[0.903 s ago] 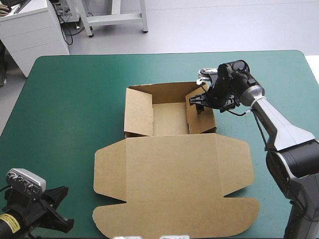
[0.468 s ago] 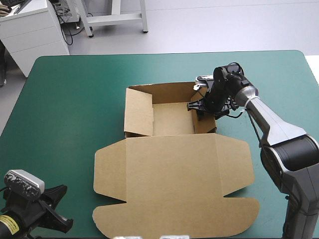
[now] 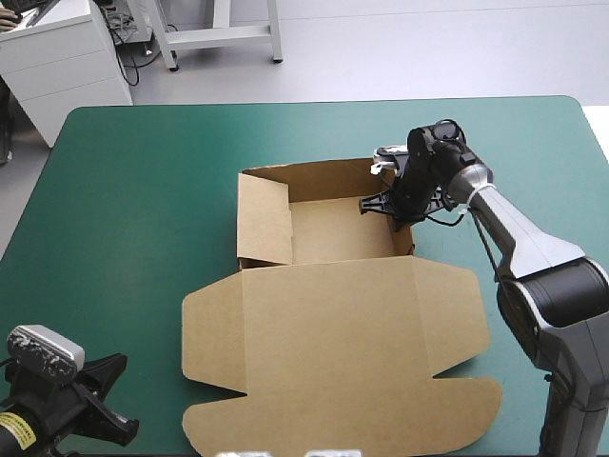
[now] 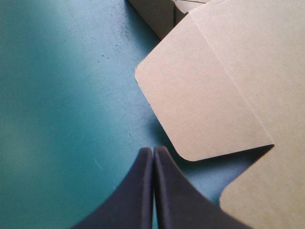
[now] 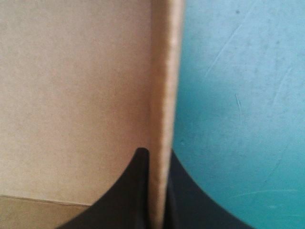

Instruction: Fold the box

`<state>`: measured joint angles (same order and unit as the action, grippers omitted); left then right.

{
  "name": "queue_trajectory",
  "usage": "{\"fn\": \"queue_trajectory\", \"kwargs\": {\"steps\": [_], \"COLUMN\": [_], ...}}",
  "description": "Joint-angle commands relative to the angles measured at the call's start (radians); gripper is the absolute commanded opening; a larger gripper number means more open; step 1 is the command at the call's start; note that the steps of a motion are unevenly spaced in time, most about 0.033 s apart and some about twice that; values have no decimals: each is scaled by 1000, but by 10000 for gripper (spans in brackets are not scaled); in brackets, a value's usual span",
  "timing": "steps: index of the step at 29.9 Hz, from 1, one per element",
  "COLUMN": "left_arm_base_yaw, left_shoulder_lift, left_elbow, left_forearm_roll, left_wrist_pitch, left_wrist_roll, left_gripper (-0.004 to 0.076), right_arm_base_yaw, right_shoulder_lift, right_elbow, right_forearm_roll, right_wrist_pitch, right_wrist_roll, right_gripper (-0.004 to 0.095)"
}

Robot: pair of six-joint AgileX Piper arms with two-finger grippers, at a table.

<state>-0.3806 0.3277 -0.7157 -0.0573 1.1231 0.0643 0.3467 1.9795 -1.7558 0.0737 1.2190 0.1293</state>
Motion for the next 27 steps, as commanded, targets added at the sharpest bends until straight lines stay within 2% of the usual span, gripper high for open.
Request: {"fn": "queue_trajectory", "kwargs": {"steps": [1, 7, 11, 19, 27], "left_arm_base_yaw": [-1, -1, -1, -1, -1], "left_shoulder_lift": [14, 14, 14, 14, 14], "left_elbow": [-22, -22, -22, -22, -22], "left_forearm_roll": [-3, -3, -13, -11, -13], "left_wrist_pitch": [-64, -58, -45, -98, -90], "left_wrist_roll": [-1, -3, -8, -10, -10], "left_gripper": [-30, -32, -32, -32, -32], "right_arm_base_yaw": [-22, -161, -309, -587, -772], "right_shoulder_lift": [-59, -78, -91, -72, -31], "right_elbow": [-85, -247, -319, -326, -326], "right_forearm_roll": [-32, -80, -74, -74, -82], "right_wrist_pitch": [28, 28, 28, 28, 21], "right_wrist_roll": [-63, -82, -86, -95, -161], "right_gripper": [-23, -23, -23, -23, -23]}}
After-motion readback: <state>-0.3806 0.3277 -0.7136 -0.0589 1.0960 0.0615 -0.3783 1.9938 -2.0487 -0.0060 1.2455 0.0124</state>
